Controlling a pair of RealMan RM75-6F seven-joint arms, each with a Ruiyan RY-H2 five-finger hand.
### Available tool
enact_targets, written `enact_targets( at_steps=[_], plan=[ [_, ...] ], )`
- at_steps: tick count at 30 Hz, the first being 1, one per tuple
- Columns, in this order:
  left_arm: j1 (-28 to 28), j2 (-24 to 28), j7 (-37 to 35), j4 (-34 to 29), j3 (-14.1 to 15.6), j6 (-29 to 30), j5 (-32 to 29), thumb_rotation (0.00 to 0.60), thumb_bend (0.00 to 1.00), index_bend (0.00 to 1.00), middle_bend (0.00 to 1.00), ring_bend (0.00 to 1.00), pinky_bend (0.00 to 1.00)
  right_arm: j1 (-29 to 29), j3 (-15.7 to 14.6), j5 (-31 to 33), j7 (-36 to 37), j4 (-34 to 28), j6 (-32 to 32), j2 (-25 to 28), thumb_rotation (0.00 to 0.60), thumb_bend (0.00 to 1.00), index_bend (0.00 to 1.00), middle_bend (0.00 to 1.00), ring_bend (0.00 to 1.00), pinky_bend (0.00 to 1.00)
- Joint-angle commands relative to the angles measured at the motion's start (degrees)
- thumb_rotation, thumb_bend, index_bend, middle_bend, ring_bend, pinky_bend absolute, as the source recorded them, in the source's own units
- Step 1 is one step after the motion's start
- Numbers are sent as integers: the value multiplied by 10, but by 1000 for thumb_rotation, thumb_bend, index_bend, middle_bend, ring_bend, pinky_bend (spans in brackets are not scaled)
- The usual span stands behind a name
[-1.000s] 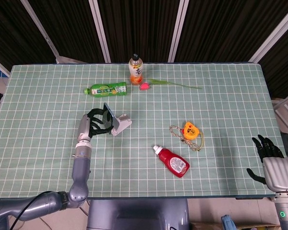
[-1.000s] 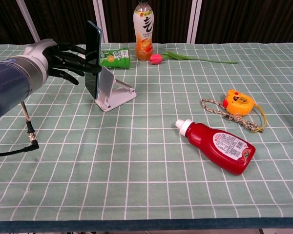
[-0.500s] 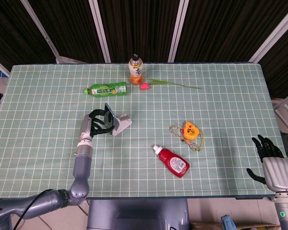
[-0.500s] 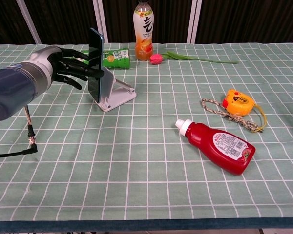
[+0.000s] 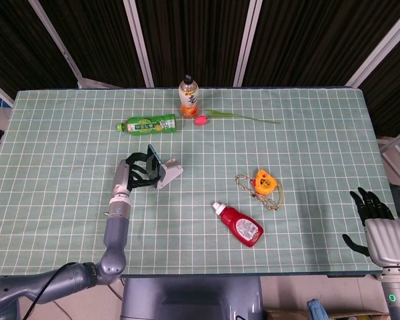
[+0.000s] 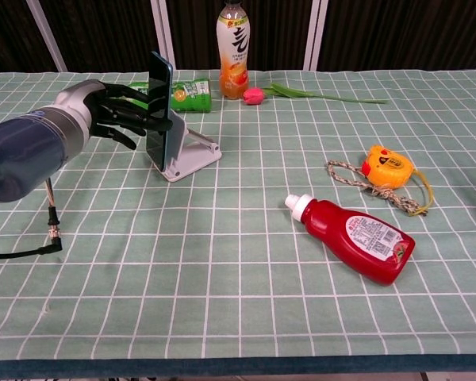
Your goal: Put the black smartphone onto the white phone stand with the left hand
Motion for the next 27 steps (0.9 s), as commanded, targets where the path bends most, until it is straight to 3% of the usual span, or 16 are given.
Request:
enact_targets(
  at_steps=[1,27],
  plan=[
    [-1,-1,0,1,0,-1,2,600,244,492,589,453,546,0,0,0,0,0,0,0,600,314,50,0,0,178],
    [-2,-8,-13,19,4,-11,19,600,244,488,587,453,546,0,0,0,1,0,0,1,600,313,51,0,0,178]
  ],
)
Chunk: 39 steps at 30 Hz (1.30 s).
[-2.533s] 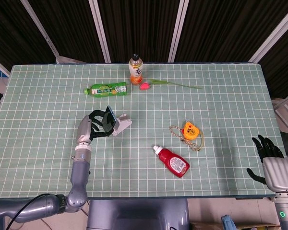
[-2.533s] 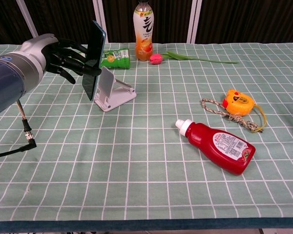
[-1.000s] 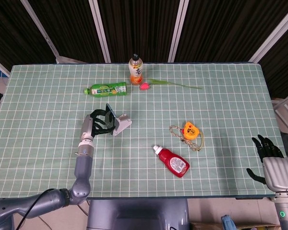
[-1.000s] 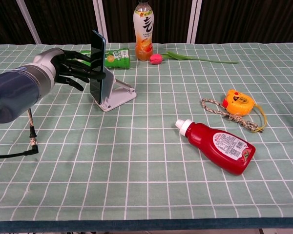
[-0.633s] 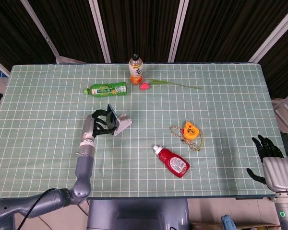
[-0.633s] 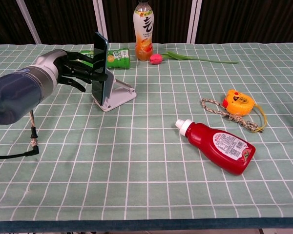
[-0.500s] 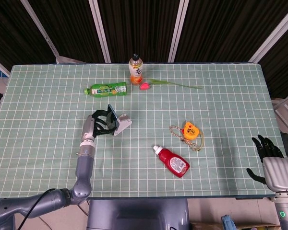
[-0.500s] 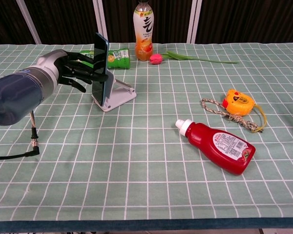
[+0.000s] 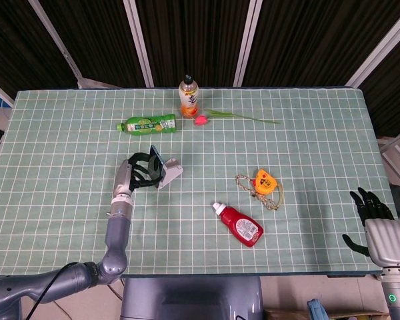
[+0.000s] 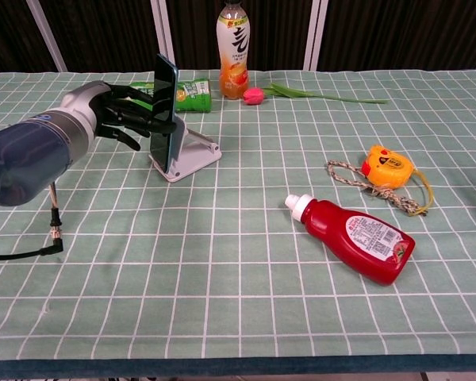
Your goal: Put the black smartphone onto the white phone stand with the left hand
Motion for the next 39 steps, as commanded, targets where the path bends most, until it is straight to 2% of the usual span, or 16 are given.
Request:
enact_targets(
  at_steps=[1,27,33,39],
  plan=[
    [0,-1,-4,2,0,-3,3,600,244,488,587,452,546,0,0,0,0,0,0,0,600,313,51,0,0,178],
    [1,-3,-15,17,5,-15,18,600,244,475,579,443,542,0,0,0,0,0,0,0,600,314,51,0,0,178],
    [3,-2,-12,21,8,-21,13,600,243,453,560,422,529,0,0,0,0,0,0,0,600,314,51,0,0,178],
    [3,1,-7,17,12,-27,9,600,243,388,490,357,470,0,0,0,1,0,0,0,600,313,51,0,0,178]
  ],
)
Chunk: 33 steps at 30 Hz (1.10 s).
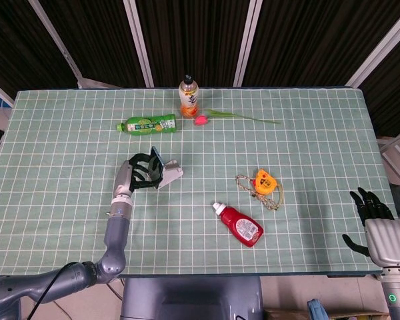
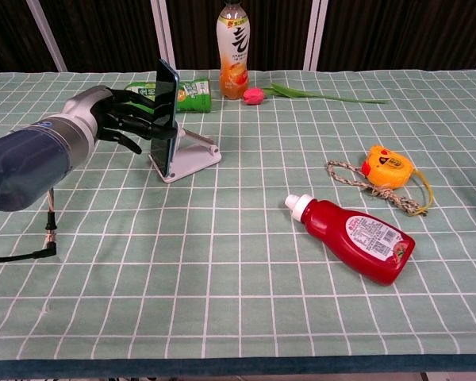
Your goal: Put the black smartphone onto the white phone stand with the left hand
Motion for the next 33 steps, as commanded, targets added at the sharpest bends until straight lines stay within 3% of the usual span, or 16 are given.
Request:
enact_targets(
  at_steps=[1,8,14,25,33],
  plan=[
    [0,2,1,-2,1,-1,0,600,242,374,476,345,457,0,0,0,0,0,0,0,600,313,51,0,0,178],
    [-1,3,9,-4,6,8,10,600,218,190,221,133,238,0,0,0,0,0,0,0,600,313,52,0,0,178],
    [0,7,14,-9,10,2,9,600,217,101,125,61,155,0,0,0,0,0,0,0,600,314,52,0,0,178],
    [7,27,26,-31,18,-3,5,600,199,65,75,32,131,0,0,-1,1,0,1,0,600,314,52,0,0,178],
    [34,67,21,-88,35,10,34,600,199,45,48,0,93,-1,0,-2,0,1,2,0,600,314,52,0,0,178]
  ],
)
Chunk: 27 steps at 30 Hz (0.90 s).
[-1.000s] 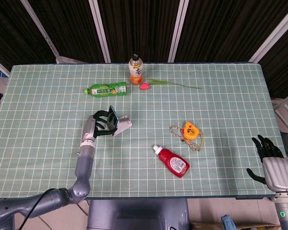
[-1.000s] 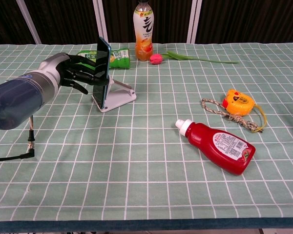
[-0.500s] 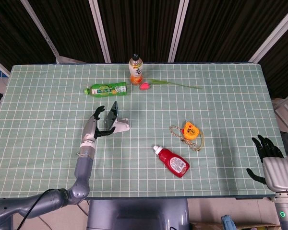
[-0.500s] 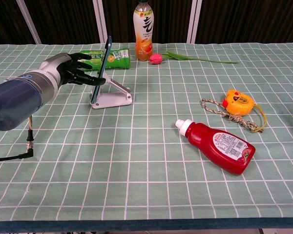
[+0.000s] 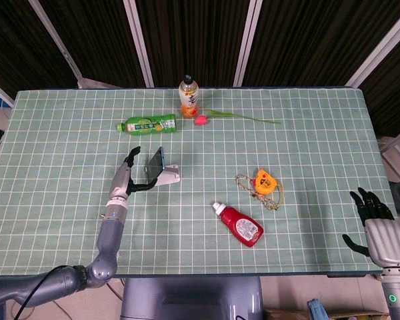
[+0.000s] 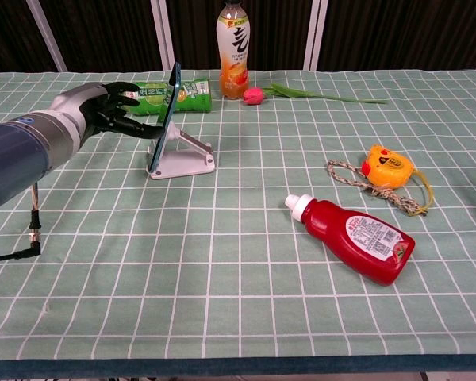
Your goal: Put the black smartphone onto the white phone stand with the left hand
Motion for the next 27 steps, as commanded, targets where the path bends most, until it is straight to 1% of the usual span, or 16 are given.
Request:
enact_targets(
  at_steps=[1,3,5,6,9,14,18,21,24,27],
  plan=[
    [17,26,-1,-31,14,9,23,600,199,43,46,0,91,0,0,0,0,0,0,0,600,314,52,0,0,178],
    [30,47,-2,-56,25,15,44,600,199,37,42,0,86,0,0,0,-1,0,1,0,600,314,53,0,0,178],
    [49,79,-4,-90,43,22,74,600,199,34,39,0,76,-1,0,-1,-1,0,1,0,600,314,53,0,0,178],
    [64,109,-1,-116,60,30,105,600,199,33,37,0,71,-1,0,-1,-1,0,2,0,600,314,52,0,0,178],
    [103,179,-19,-173,99,39,179,600,173,29,23,0,50,-1,0,-1,-2,0,2,0,600,314,52,0,0,178],
    [142,269,-20,-214,150,53,269,600,145,30,24,0,46,-2,-1,-2,-2,0,4,-1,600,314,52,0,0,178],
    [166,333,-11,-226,187,62,321,600,101,26,7,0,30,-2,-1,-3,-3,0,5,-1,600,314,52,0,0,178],
    [189,376,8,-215,221,84,372,600,87,10,0,0,6,-3,-1,-4,-4,0,6,-1,600,315,52,0,0,178],
    [213,405,23,-198,250,110,412,600,70,0,0,0,0,-3,-1,-4,-5,0,7,-1,600,315,52,0,0,178],
    [246,426,31,-176,277,148,444,600,69,0,0,0,0,-3,-1,-4,-6,0,7,-2,600,315,52,0,0,178]
  ],
)
